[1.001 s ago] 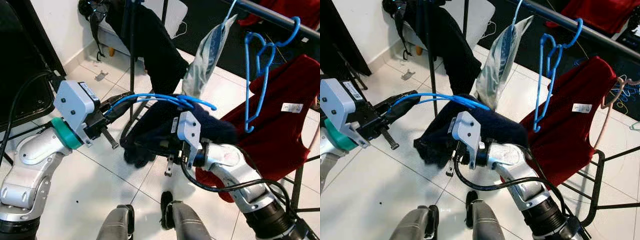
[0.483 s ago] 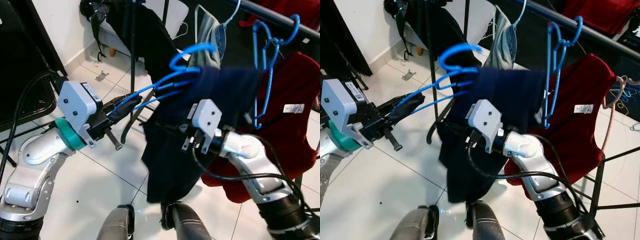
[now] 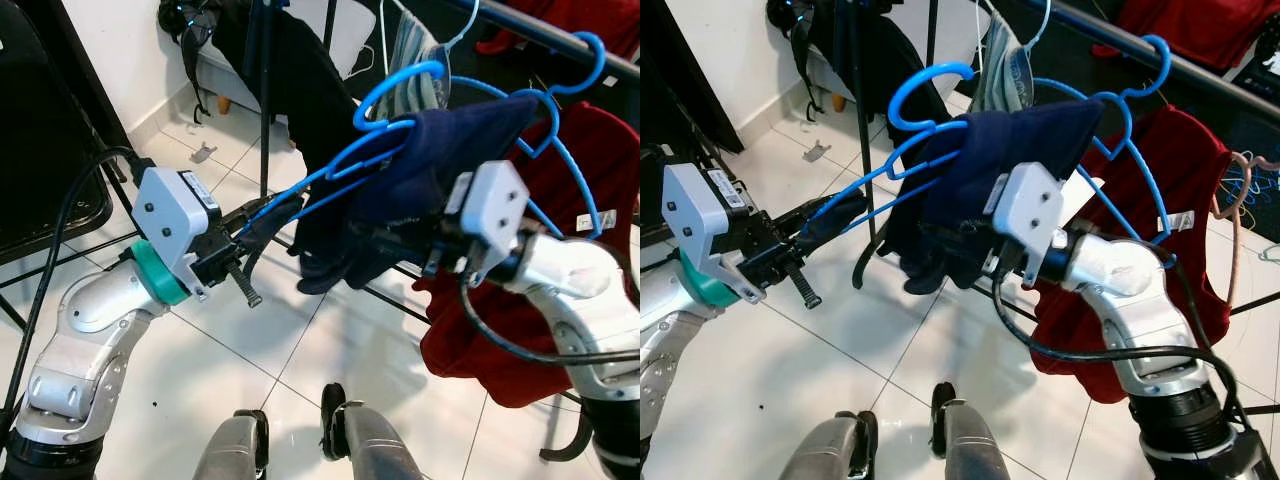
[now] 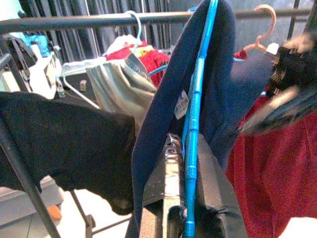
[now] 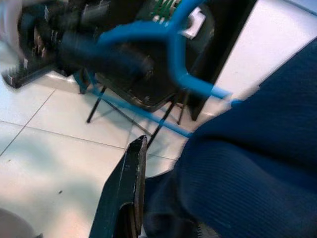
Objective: Hang hanger
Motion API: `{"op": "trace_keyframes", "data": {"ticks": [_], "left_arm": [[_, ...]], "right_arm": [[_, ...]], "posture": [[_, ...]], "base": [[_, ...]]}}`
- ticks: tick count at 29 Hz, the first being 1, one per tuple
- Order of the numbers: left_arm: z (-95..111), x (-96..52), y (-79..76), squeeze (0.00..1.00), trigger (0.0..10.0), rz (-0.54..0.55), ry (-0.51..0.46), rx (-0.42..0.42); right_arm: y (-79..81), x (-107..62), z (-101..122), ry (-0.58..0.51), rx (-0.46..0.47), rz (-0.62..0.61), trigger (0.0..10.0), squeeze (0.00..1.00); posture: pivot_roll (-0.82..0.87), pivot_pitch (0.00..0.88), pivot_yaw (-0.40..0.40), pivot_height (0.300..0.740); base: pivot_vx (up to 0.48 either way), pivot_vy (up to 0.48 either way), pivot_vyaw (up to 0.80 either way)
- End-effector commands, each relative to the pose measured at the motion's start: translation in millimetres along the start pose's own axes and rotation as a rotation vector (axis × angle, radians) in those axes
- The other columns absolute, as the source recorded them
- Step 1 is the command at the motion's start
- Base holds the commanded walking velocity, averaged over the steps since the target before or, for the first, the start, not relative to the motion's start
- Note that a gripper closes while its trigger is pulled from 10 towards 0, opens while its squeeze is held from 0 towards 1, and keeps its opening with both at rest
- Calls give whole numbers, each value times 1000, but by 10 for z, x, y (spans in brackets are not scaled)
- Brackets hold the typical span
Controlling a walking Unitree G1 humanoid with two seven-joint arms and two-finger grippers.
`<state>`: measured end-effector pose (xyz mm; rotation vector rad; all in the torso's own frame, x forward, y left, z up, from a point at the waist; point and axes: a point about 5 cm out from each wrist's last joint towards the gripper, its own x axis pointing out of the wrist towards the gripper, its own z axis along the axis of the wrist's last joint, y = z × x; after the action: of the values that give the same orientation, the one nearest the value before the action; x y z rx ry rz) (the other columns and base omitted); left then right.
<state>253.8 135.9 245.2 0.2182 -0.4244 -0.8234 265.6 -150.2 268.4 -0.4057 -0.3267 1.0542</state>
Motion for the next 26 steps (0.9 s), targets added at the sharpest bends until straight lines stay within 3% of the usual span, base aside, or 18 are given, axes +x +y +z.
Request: {"op": "trace_keyframes", "data": {"ticks": [1, 2, 3, 5, 9, 13, 14, 19, 21, 23, 26], "left_arm": [[74, 32, -33, 0, 9529, -20, -55, 15], [72, 46, -27, 0, 9529, -19, -59, 16], [62, 56, -18, 0, 9608, -20, -57, 18], [62, 56, -18, 0, 9608, -20, -57, 18], [6, 37, -19, 0, 9608, -41, -29, 29], [-19, 19, -19, 0, 9608, -47, -13, 37], [-39, 7, -13, 0, 9686, -46, -2, 42], [-51, 0, 2, 0, 9647, -39, 4, 47], [-49, 1, 4, 0, 9569, -44, 5, 49], [-49, 1, 4, 0, 9569, -44, 5, 49], [-26, -16, -19, 0, 9490, -91, 10, 62]], "right_arm": [[-2, -36, 127, -47, -7, 14, 10000, 0], [-37, -90, 235, -76, 4, 25, 10000, 0], [-144, -171, 331, -82, -16, 0, 10000, 1000], [-144, -171, 331, -82, -16, 0, 10000, 1000], [-361, -397, 443, 4, -111, -32, 10000, 1000], [-380, -447, 478, 24, -120, -12, 10000, 1000], [-364, -493, 520, 46, -121, 25, 10000, 0], [-356, -543, 563, 67, -108, 52, 10000, 0], [-413, -619, 543, 153, -156, 34, 10000, 0], [-413, -619, 543, 153, -156, 34, 10000, 0], [-514, -698, 453, 314, -251, 45, 10000, 0]], "posture": [[-96, 174, -9, 740], [-96, 174, -9, 740], [-103, 174, -7, 740], [-103, 174, -7, 740], [-106, 176, -6, 740], [-106, 176, -6, 740], [-106, 176, -6, 740], [-103, 176, -4, 740], [-106, 177, 2, 740], [-106, 177, 2, 740], [-111, 176, 7, 740]], "base": [[0, 0, 0], [0, 0, 0], [0, 0, 0], [0, 0, 0], [0, 0, 0], [0, 0, 0], [0, 0, 0], [0, 0, 0], [0, 0, 0], [0, 0, 0], [0, 0, 0]]}}
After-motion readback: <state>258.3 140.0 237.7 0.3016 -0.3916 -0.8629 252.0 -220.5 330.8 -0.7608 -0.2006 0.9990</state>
